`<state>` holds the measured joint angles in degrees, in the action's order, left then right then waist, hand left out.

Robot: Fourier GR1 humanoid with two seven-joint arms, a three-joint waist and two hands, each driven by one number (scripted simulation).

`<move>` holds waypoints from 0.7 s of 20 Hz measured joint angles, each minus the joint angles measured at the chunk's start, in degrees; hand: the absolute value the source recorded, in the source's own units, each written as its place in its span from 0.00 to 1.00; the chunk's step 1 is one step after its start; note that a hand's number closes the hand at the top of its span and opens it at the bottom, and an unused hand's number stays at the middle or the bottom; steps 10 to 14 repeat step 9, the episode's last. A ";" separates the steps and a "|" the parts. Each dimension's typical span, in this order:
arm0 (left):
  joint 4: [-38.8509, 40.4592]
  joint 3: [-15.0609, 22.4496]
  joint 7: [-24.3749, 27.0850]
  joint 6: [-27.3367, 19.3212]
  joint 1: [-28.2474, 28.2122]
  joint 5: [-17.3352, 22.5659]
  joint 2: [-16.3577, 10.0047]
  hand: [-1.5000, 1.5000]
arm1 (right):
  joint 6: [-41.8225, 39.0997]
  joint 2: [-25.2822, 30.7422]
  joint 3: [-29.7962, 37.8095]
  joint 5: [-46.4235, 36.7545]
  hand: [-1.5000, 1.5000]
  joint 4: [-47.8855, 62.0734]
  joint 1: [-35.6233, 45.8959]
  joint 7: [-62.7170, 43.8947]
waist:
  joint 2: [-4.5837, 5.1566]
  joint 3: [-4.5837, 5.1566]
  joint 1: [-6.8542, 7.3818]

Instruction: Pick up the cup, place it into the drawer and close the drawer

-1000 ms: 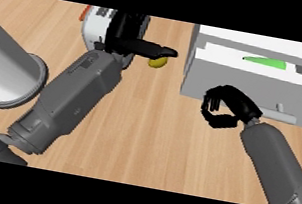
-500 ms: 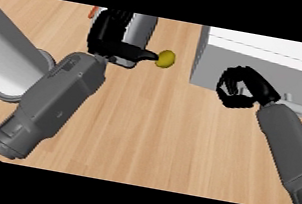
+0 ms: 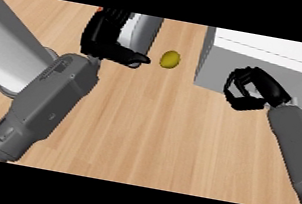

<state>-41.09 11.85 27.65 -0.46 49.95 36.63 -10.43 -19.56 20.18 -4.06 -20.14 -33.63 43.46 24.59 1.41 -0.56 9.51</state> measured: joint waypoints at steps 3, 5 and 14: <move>-0.47 0.19 -0.17 0.92 -0.79 0.14 -0.16 0.00 | -2.65 0.80 0.41 1.28 1.00 -0.91 -0.44 -0.21 | 0.21 -0.11 0.42; -0.74 0.25 -0.18 1.30 -1.34 0.26 -0.12 0.00 | -4.37 1.36 0.56 2.01 1.00 -1.57 -0.75 -0.55 | 0.35 -0.17 0.77; -1.45 0.26 -0.34 2.16 -1.89 0.49 -0.49 0.00 | -6.96 2.11 1.09 3.53 1.00 -2.73 -1.36 -1.35 | 0.52 -0.35 1.30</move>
